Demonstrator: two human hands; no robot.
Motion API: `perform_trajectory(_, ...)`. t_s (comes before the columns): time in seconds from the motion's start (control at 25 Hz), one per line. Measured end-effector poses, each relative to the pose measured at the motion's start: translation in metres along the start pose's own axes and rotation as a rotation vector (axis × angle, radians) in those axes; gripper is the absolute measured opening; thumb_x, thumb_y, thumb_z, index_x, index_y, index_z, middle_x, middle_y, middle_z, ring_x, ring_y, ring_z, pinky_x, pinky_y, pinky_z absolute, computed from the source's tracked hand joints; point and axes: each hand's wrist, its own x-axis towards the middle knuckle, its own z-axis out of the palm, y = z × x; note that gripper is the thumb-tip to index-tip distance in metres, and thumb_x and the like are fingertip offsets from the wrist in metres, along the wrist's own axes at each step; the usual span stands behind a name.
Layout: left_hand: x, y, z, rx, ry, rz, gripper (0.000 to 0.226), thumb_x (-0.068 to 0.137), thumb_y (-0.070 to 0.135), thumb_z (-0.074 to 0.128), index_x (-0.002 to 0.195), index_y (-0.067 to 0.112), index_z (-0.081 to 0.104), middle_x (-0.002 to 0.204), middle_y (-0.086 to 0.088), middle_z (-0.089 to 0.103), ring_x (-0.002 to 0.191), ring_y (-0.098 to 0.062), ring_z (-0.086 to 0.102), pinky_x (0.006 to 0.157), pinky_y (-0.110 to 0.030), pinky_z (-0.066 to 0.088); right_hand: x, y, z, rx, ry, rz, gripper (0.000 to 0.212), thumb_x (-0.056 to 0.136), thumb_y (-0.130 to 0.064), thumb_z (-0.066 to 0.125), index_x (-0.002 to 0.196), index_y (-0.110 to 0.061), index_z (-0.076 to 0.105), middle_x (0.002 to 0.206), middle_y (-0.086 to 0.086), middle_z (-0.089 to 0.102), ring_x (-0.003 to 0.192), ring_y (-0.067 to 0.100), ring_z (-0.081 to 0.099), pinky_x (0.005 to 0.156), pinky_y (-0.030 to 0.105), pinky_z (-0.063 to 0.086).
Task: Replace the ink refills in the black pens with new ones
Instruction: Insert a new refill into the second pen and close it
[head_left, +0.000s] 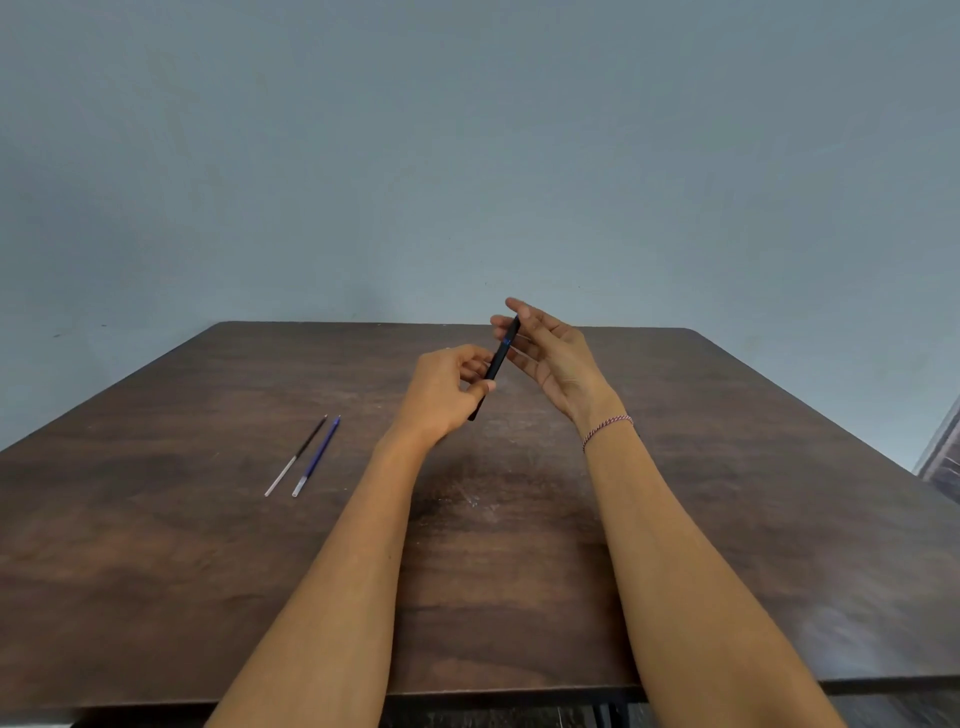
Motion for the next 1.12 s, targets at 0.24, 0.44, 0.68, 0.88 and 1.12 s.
perform_trajectory(0.24,-0.0005,-0.0018,-0.0010,-0.004,0.012,-0.014,0.029,0.081,0.012,0.070,0.110,0.012,0.066,0.092,0.002,0.065,0.082,-0.008,0.058,0.078,-0.016,0.041,0.0011,0.0017,0.0051,0.004,-0.034,-0.050,0.029,0.096,-0.006,0.050,0.125,-0.006,0.056,0.103,0.012,0.071,0.093,0.018,0.070,0.089,0.029,0.055)
perform_trajectory(0.44,0.0015,-0.0016,0.0006,0.003,-0.001,-0.012,0.031,0.082,0.012,0.070,0.112,0.012,0.065,0.096,-0.001,0.067,0.083,-0.007,0.058,0.079,-0.016,0.041,0.0020,0.0025,0.0041,0.028,0.068,-0.080,0.031,0.088,-0.005,0.063,0.119,-0.009,0.059,0.092,0.012,0.072,0.082,0.019,0.071,0.079,0.028,0.058)
perform_trajectory(0.68,0.0003,0.0007,-0.0020,0.006,0.006,-0.031,0.032,0.082,0.012,0.070,0.113,0.012,0.065,0.099,-0.001,0.068,0.083,-0.006,0.057,0.079,-0.015,0.041,0.0017,0.0005,0.0045,0.137,0.016,-0.068,0.037,0.094,-0.002,0.053,0.129,-0.011,0.052,0.105,0.017,0.071,0.097,0.026,0.070,0.083,0.030,0.057)
perform_trajectory(0.88,-0.0009,0.0017,-0.0026,-0.008,-0.004,-0.038,0.033,0.082,0.011,0.069,0.115,0.011,0.064,0.101,-0.002,0.067,0.085,-0.007,0.057,0.081,-0.016,0.042,-0.0003,0.0015,0.0047,0.098,0.028,-0.122,0.036,0.088,0.002,0.060,0.121,-0.011,0.058,0.095,0.011,0.073,0.093,0.022,0.070,0.085,0.030,0.057)
perform_trajectory(1.12,-0.0006,0.0007,-0.0014,-0.025,0.006,-0.028,0.031,0.081,0.010,0.070,0.112,0.012,0.065,0.095,0.000,0.066,0.083,-0.007,0.058,0.078,-0.014,0.040,0.0017,0.0003,0.0046,0.158,0.101,-0.096,0.033,0.093,-0.006,0.056,0.125,-0.010,0.056,0.096,0.010,0.073,0.091,0.021,0.071,0.081,0.029,0.058)
